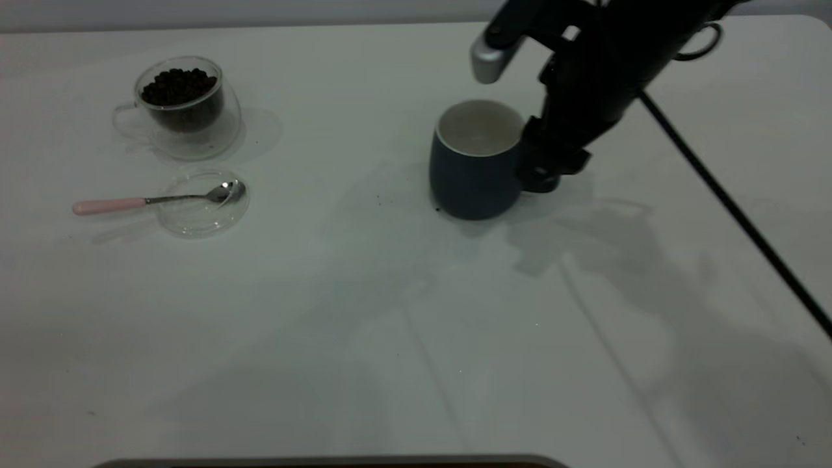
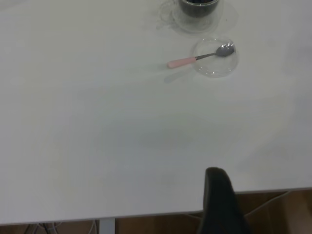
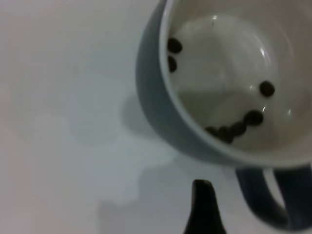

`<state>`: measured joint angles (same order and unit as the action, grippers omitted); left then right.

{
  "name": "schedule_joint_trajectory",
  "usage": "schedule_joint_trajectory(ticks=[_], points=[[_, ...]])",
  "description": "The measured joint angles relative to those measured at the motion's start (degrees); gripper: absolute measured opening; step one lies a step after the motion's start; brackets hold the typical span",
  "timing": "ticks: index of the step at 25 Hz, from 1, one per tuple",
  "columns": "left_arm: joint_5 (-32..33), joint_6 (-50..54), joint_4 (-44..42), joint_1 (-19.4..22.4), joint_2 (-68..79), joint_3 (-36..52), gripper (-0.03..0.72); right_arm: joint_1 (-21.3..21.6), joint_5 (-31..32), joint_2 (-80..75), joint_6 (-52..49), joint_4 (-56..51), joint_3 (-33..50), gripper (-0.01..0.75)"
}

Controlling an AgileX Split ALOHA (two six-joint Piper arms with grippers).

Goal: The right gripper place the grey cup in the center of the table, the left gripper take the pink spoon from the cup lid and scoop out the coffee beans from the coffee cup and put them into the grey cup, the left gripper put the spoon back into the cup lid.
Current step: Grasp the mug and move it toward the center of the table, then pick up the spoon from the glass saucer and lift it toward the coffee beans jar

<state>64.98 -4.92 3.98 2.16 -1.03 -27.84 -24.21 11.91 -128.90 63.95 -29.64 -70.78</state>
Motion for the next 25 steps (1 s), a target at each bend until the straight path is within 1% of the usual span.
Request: schedule_joint_trajectory(ticks=[10,12,14,16,19,20,25], points=[[0.0,0.0,0.0,0.0,0.0,0.0,0.514,-7.78,1.85,-5.64,0.2,-1.34,-9.71,0.591],[0.0,0.0,0.0,0.0,0.0,0.0,0.514,-8.78,2.74,-5.68,-0.01,-1.53,-10.67,0.591],[0.0,0.0,0.0,0.0,0.0,0.0,0.514,-9.0,4.95,-5.08,-1.03,-1.55,-10.86,0.591],[0.0,0.0,0.0,0.0,0.0,0.0,0.514,-8.26,9.04,-3.35,-2.72,0.09,-10.86,0.591],[0.0,0.0,0.0,0.0,0.0,0.0,0.514,-6.69,18.34,2.32,-9.56,6.18,-10.86,0.591],[0.0,0.0,0.0,0.0,0.0,0.0,0.514,-6.11,21.41,4.25,-13.61,9.38,-10.86,0.591],[0.0,0.0,0.0,0.0,0.0,0.0,0.514,-4.5,40.65,17.3,-37.63,24.98,-10.86,0.591]])
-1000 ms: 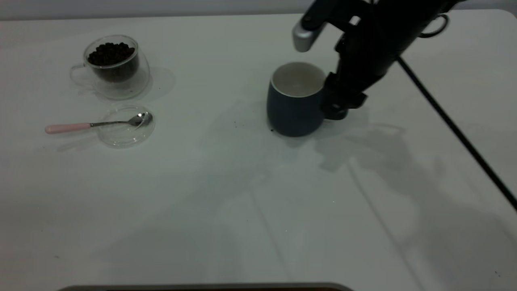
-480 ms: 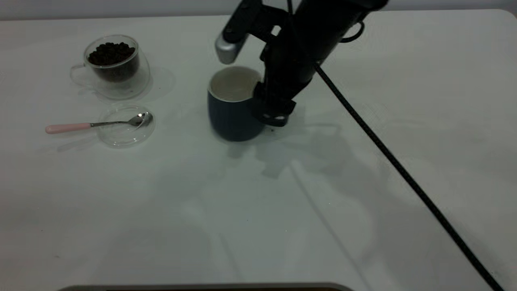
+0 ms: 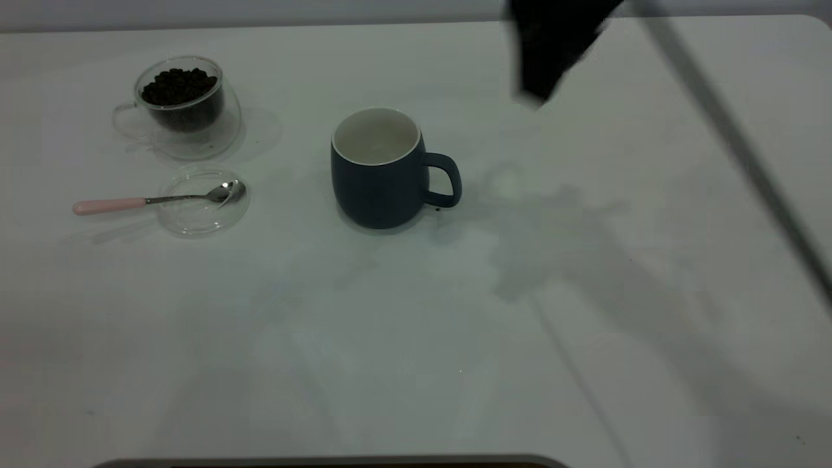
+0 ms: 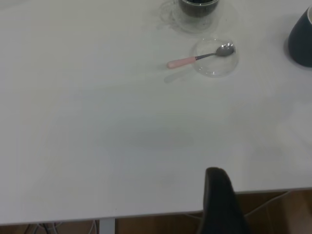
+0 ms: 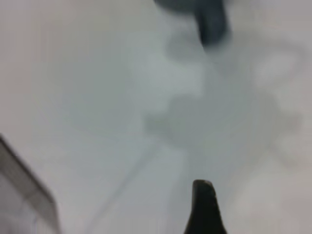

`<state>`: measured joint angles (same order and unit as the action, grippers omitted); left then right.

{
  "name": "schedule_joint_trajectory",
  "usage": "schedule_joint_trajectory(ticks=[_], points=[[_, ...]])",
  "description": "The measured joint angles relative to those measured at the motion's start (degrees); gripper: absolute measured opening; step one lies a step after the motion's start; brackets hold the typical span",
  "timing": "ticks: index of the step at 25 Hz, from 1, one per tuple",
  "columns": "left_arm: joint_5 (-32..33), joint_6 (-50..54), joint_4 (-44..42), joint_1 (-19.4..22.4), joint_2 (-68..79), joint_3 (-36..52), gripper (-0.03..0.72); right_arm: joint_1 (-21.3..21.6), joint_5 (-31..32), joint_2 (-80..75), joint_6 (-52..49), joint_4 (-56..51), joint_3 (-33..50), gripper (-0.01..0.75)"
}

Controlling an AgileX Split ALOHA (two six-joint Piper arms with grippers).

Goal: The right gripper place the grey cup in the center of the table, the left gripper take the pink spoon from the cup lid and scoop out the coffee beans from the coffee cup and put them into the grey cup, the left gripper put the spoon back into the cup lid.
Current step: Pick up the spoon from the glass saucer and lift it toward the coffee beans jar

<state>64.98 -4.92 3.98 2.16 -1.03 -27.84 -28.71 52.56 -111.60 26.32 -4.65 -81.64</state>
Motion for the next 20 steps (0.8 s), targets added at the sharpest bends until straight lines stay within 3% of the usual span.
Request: schedule_joint_trajectory(ticks=[4,7,20], points=[[0.0,0.0,0.0,0.0,0.0,0.0,0.514,0.05,11.48,11.08,-8.14,2.89,0.0,0.591],[0.0,0.0,0.0,0.0,0.0,0.0,0.514,0.05,16.22,19.14,-9.93,1.98,1.18,0.591],[0.0,0.0,0.0,0.0,0.0,0.0,0.514,0.05,18.24,53.92,-18.19,-0.2,27.29,0.591]])
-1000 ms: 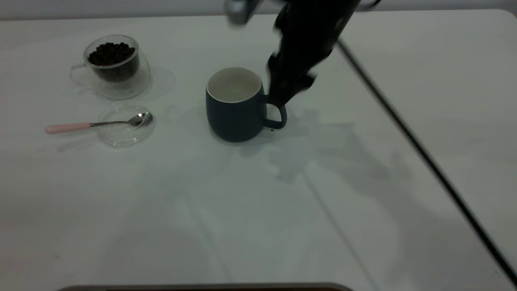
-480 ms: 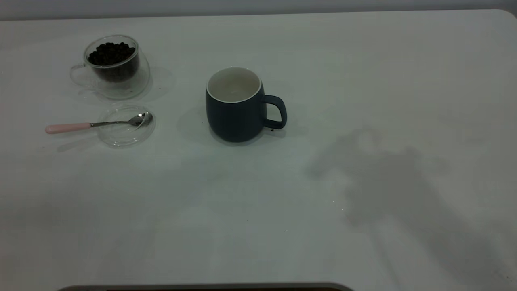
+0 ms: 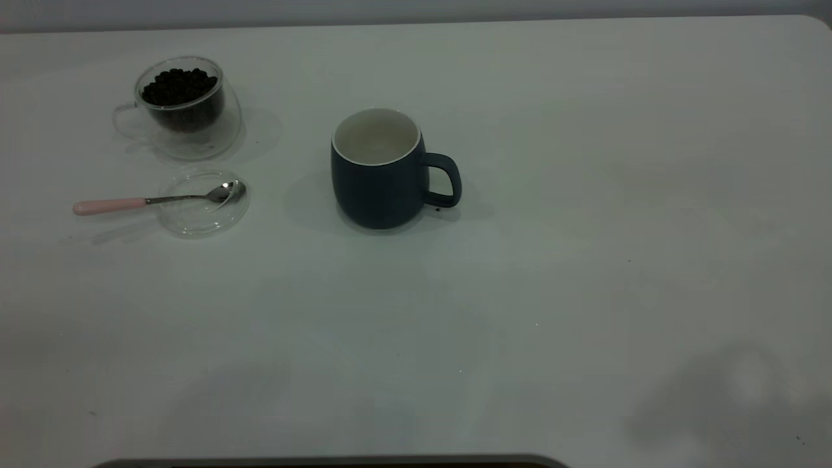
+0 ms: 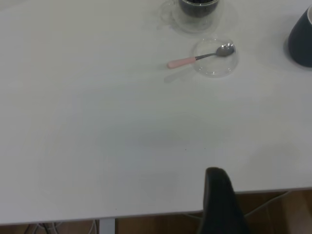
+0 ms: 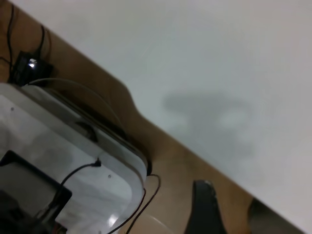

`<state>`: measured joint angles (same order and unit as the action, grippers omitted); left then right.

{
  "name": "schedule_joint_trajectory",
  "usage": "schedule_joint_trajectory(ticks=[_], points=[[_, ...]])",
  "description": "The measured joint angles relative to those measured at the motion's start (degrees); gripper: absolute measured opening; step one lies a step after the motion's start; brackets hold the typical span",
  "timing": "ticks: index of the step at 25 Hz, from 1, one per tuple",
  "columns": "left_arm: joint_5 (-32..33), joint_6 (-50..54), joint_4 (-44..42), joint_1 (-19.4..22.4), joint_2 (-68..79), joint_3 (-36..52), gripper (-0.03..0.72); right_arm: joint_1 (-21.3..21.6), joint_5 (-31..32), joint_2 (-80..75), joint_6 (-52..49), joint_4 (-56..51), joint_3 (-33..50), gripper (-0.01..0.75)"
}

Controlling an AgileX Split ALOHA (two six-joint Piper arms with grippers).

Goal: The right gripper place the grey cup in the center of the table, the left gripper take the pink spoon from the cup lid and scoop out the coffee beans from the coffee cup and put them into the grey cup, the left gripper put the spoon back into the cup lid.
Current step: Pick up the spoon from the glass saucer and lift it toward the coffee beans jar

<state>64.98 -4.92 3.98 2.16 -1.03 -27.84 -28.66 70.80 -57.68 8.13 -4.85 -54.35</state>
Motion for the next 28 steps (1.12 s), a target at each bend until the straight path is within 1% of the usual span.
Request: schedule_joint_trajectory(ticks=[8,11,13,16,23,28], points=[[0.0,0.0,0.0,0.0,0.0,0.0,0.514,0.0,-0.3,17.22,-0.43,-2.47,16.27,0.591],[0.0,0.0,0.0,0.0,0.0,0.0,0.514,0.37,-4.36,25.46,-0.43,-2.82,22.39,0.591],[0.0,0.0,0.0,0.0,0.0,0.0,0.514,2.43,-6.93,31.57,-0.26,-2.96,24.88,0.591],[0.0,0.0,0.0,0.0,0.0,0.0,0.514,6.78,-7.39,38.58,-0.17,-2.73,26.19,0.591],[0.0,0.0,0.0,0.0,0.0,0.0,0.514,17.16,-7.07,49.02,-0.05,-0.03,26.56,0.591],[0.0,0.0,0.0,0.0,0.0,0.0,0.514,23.0,-5.38,53.41,-0.05,0.08,26.56,0.591]])
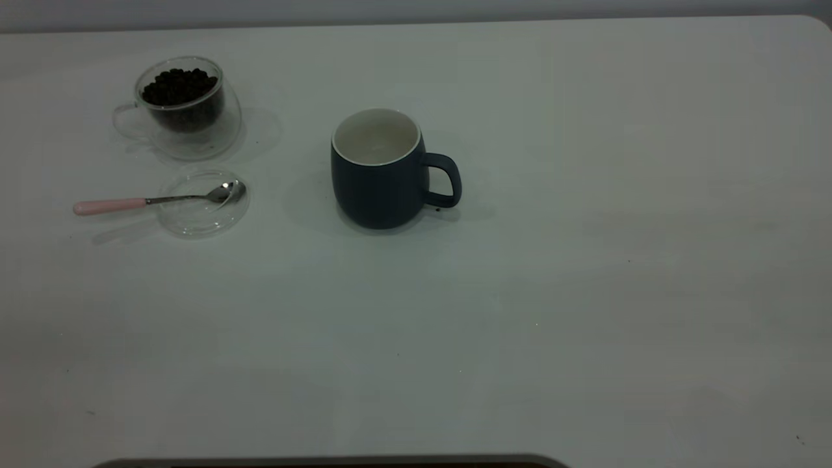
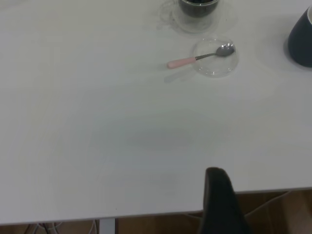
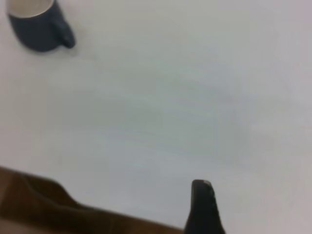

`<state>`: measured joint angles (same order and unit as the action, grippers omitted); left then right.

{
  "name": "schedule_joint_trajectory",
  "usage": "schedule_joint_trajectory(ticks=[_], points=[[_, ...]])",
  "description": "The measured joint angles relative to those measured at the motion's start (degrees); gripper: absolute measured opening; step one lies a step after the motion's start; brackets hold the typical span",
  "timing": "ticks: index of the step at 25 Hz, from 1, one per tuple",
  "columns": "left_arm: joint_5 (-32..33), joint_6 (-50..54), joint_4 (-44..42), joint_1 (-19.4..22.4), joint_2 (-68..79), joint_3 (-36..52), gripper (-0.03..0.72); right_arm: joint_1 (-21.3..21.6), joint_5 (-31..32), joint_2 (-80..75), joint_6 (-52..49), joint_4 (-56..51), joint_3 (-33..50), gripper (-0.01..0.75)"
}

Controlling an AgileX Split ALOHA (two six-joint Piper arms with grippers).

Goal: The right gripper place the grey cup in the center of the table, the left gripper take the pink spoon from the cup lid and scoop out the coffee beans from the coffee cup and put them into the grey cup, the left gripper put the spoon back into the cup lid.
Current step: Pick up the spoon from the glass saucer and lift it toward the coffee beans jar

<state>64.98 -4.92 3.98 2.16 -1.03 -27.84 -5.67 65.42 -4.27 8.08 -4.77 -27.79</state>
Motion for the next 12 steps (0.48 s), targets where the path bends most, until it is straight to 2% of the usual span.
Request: schedule_joint_trajectory(ticks=[6,12], points=[[0.0,0.0,0.0,0.0,0.0,0.0,0.514,3.74,0.4,2.45,0.0,0.0,0.0,0.591],[0.0,0.0,0.0,0.0,0.0,0.0,0.514,4.8,0.45,2.64,-0.03,0.0,0.0,0.591]])
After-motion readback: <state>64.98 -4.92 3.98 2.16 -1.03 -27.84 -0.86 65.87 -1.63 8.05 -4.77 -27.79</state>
